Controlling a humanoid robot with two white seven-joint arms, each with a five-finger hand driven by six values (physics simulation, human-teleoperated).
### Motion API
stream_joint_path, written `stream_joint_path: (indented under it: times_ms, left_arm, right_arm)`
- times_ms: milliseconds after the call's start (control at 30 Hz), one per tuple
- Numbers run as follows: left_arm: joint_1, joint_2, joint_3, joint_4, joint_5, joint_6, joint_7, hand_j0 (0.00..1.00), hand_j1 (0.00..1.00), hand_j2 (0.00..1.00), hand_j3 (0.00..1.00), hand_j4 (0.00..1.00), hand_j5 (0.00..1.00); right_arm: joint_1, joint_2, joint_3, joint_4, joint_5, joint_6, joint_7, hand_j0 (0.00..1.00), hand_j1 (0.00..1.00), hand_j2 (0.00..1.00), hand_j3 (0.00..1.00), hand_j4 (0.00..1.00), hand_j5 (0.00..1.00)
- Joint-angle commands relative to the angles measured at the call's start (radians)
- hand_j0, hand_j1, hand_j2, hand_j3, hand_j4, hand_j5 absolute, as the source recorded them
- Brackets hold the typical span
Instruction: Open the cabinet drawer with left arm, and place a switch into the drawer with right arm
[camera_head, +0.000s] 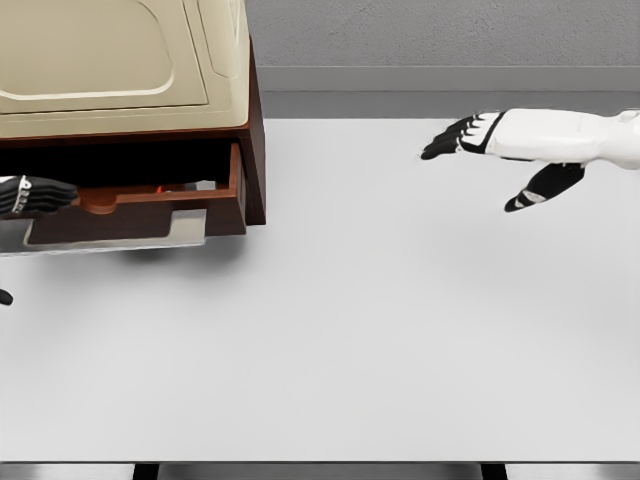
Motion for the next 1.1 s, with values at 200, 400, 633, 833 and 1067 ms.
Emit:
stream_joint_path:
  times_ms: [200,400,633,833,1067]
  left_arm:
    - [-0.062,-0.045,0.047,0.0,0.057,-0.294,0.0,1.0,1.0,1.0,1.0,1.0,1.0]
    - [-0.076,-0.134,0.045,0.0,0.057,-0.294,0.0,1.0,1.0,1.0,1.0,1.0,1.0]
    - [-0.085,-0.217,0.044,0.001,0.057,-0.294,0.0,1.0,1.0,1.0,1.0,1.0,1.0]
    - [-0.087,-0.355,0.039,0.001,0.055,-0.294,0.0,1.0,1.0,1.0,1.0,1.0,1.0]
    - [-0.114,-0.492,0.036,0.001,0.044,-0.294,0.0,1.0,1.0,1.0,1.0,1.0,1.0]
  right_arm:
    - [0.015,-0.002,-0.011,0.027,-0.001,0.003,-0.001,1.0,1.0,1.0,1.0,1.0,1.0]
    - [0.04,-0.007,-0.011,0.069,-0.002,0.003,-0.001,1.0,1.0,1.0,1.0,1.0,1.0]
    - [0.04,0.002,0.001,0.101,-0.001,0.003,-0.001,1.0,1.0,1.0,1.0,1.0,1.0]
    - [0.041,0.002,0.001,0.104,-0.001,0.003,-0.001,1.0,1.0,1.0,1.0,1.0,1.0]
    - [0.041,0.004,0.0,0.104,-0.001,0.003,-0.001,1.0,1.0,1.0,1.0,1.0,1.0]
